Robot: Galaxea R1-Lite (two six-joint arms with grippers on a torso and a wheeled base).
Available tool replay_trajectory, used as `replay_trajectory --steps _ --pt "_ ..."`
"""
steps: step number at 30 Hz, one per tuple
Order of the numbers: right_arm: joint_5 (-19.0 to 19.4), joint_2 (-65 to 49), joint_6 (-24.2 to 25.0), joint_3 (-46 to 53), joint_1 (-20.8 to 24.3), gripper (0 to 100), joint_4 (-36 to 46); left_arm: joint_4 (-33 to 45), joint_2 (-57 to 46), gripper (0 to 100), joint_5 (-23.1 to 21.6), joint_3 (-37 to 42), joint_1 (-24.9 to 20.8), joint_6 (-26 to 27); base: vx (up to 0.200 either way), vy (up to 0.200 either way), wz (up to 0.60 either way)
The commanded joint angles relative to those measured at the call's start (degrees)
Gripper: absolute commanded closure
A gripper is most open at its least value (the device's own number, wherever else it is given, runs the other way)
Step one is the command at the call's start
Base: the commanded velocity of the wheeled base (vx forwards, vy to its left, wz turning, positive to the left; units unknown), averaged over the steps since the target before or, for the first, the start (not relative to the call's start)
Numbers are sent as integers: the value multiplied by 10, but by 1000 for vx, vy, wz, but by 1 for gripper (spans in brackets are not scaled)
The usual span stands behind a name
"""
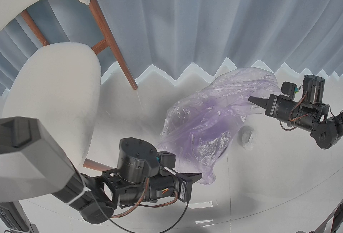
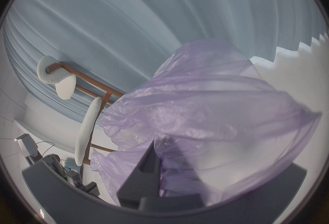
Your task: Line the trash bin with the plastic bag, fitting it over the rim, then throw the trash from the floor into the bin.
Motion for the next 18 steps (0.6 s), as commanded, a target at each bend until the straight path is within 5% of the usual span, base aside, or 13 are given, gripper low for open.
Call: replay_trajectory --steps 1,10,18 --pt "-11 -14 0 -5 1 100 0 -20 93 100 19 -30 -11 -48 0 0 0" --pt "-18 -37 0 -26 13 100 2 -31 171 100 76 -92 4 -50 0 0 0" --pt "-19 -79 0 -29 17 100 58 12 222 100 130 -266 44 -112 0 0 0"
